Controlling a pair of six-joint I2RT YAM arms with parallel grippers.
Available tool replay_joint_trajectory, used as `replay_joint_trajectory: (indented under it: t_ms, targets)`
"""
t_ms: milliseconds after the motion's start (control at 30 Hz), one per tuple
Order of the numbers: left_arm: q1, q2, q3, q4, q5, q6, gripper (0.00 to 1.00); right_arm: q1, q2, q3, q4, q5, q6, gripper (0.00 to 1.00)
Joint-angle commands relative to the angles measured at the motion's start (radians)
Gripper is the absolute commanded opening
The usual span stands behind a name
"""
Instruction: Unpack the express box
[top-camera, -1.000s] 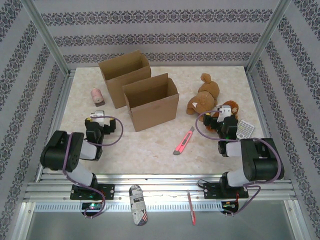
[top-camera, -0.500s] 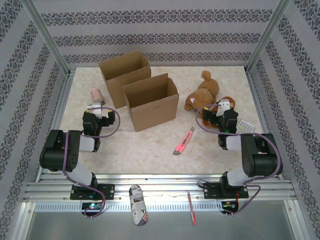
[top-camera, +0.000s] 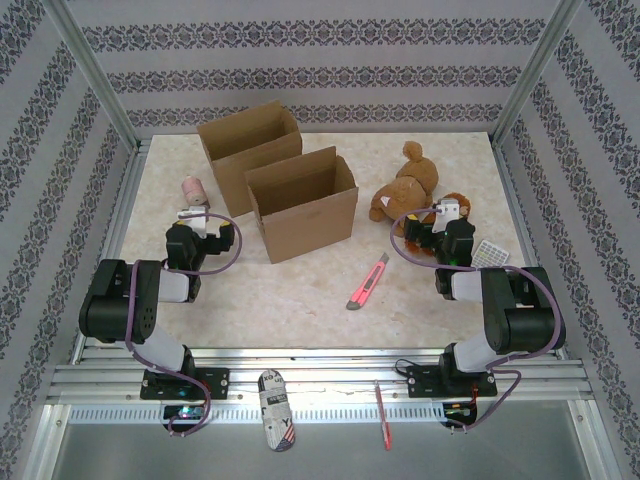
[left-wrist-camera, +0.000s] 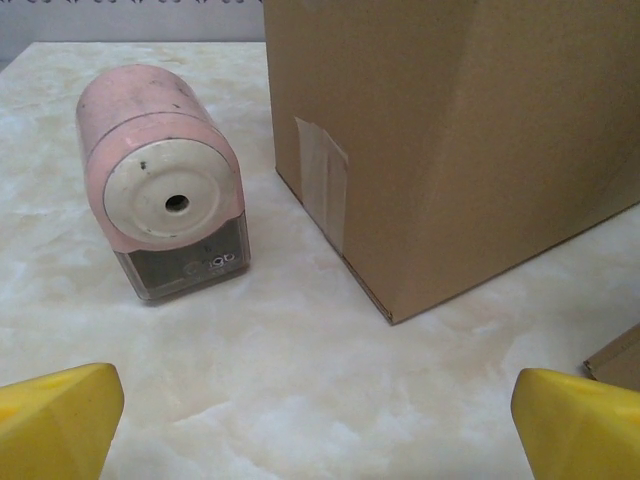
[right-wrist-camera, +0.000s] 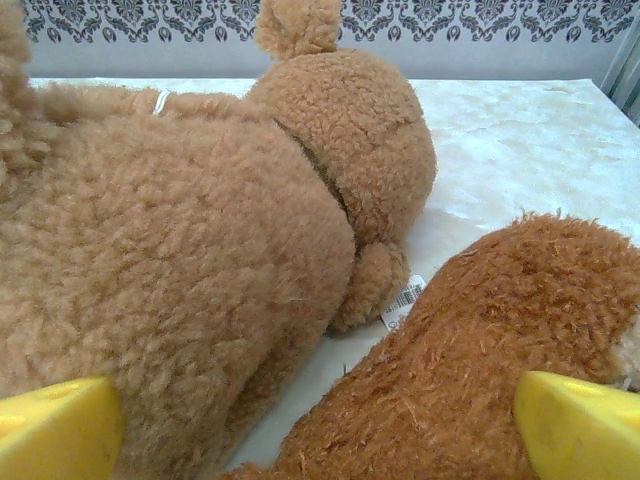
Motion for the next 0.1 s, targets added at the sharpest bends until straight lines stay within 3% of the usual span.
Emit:
replay_joint_trajectory:
  t_ms: [0,67]
  targets:
    - [0.004,-0.002,0.016,-0.013,0.022,0.016,1.0,0.007,-0.001,0.011,-0.004,0.014,0.006,0.98]
    - [0.003,-0.003,0.011,-0.005,0.021,0.017,1.0,0.007,-0.002,0.011,-0.004,0.013,0.006,0.98]
